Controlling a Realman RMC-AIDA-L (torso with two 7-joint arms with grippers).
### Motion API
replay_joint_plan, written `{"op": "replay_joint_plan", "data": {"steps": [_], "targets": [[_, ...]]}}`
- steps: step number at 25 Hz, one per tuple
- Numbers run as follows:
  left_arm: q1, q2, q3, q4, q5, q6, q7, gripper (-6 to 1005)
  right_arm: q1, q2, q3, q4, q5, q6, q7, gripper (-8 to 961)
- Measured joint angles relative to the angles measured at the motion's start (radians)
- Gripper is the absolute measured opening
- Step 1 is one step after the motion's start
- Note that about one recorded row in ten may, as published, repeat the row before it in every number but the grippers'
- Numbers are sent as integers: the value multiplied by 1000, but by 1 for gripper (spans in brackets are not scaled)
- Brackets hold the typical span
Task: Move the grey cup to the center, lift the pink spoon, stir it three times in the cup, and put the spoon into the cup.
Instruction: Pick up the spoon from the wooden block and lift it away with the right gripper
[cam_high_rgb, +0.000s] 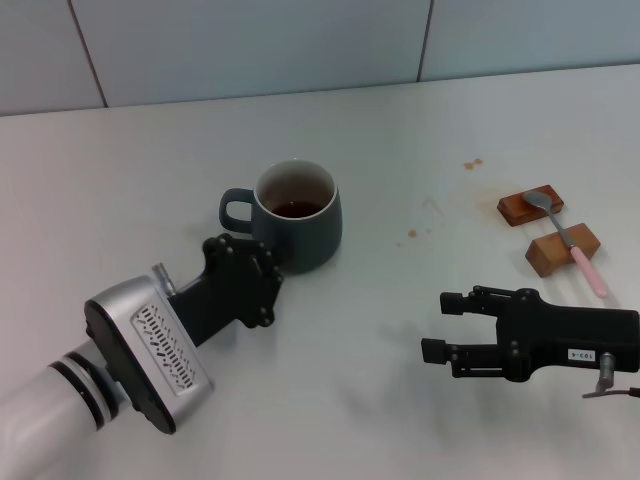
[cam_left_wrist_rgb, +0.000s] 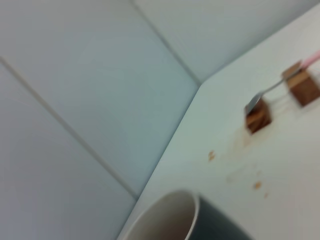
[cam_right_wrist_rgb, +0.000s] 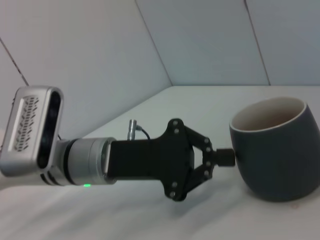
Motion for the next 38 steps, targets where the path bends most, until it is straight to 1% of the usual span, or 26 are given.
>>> {"op": "replay_joint_plan", "data": {"steps": [2, 4, 5, 7, 9, 10, 11, 12, 13, 14, 15, 16, 17, 18, 19, 20, 21, 23, 25, 31, 35, 36, 38], "targets": [[0, 0, -1, -9, 5, 13, -4, -1, -1, 0, 1, 0, 2, -2, -1, 828], [15, 0, -2, -15, 7, 60, -14, -1, -6, 1, 12, 0, 5, -5, -1, 828], [37, 2, -2, -15, 7, 116, -40, -1, -8, 2, 34, 6, 7, -7, 0, 828], [61, 6, -1, -10, 7, 177, -86, -1, -11, 3, 93, 31, 14, -15, 4, 827], [100, 13, 4, 27, 21, 300, -236, -1, -12, 1, 208, 96, 42, -45, 7, 827], [115, 15, 6, 60, 38, 348, -315, -1, -15, -7, 340, 183, 82, -97, 7, 827], [125, 16, 6, 87, 50, 380, -378, -1, -15, -7, 340, 183, 82, -97, 7, 827], [125, 16, 6, 87, 50, 380, -378, -1, -19, -12, 406, 230, 101, -133, 7, 827], [151, 14, 8, 220, 118, 487, -641, -1, -26, -18, 470, 268, 116, -170, 12, 827], [154, 14, 8, 247, 130, 497, -699, -1, -35, -23, 532, 309, 130, -210, 21, 827], [156, 14, 8, 275, 147, 508, -768, -1, -53, -26, 631, 362, 139, -258, 62, 827], [156, 14, 8, 275, 147, 508, -768, -1, -53, -26, 631, 362, 139, -258, 62, 827], [157, 16, 8, 324, 171, 506, -856, -1, -66, -25, 684, 388, 140, -272, 102, 827], [155, 16, 14, 405, 216, 489, -980, -1, -81, -21, 739, 412, 140, -274, 156, 827], [154, 15, 18, 426, 229, 484, -1005, 25, -94, -18, 783, 433, 140, -273, 202, 827], [151, 15, 26, 453, 245, 476, -1040, 51, -129, -11, 850, 473, 140, -243, 311, 827], [149, 16, 45, 481, 257, 471, -1073, 78, -129, -11, 850, 473, 140, -243, 311, 827], [149, 16, 65, 502, 262, 469, -1093, 130, -158, -7, 876, 502, 140, -198, 402, 827], [149, 15, 89, 525, 263, 469, -1110, 349, -190, 1, 885, 531, 140, -140, 466, 828], [144, 13, 113, 536, 266, 465, -1116, 478, -201, 4, 892, 559, 138, -60, 478, 828], [139, 11, 134, 535, 266, 450, -1118, 564, -180, 4, 884, 573, 131, 20, 474, 828], [138, 11, 136, 534, 266, 448, -1118, 585, -180, 4, 884, 573, 131, 20, 474, 828], [137, 11, 137, 535, 267, 445, -1120, 651, -169, 4, 882, 582, 125, 42, 472, 828]]}}
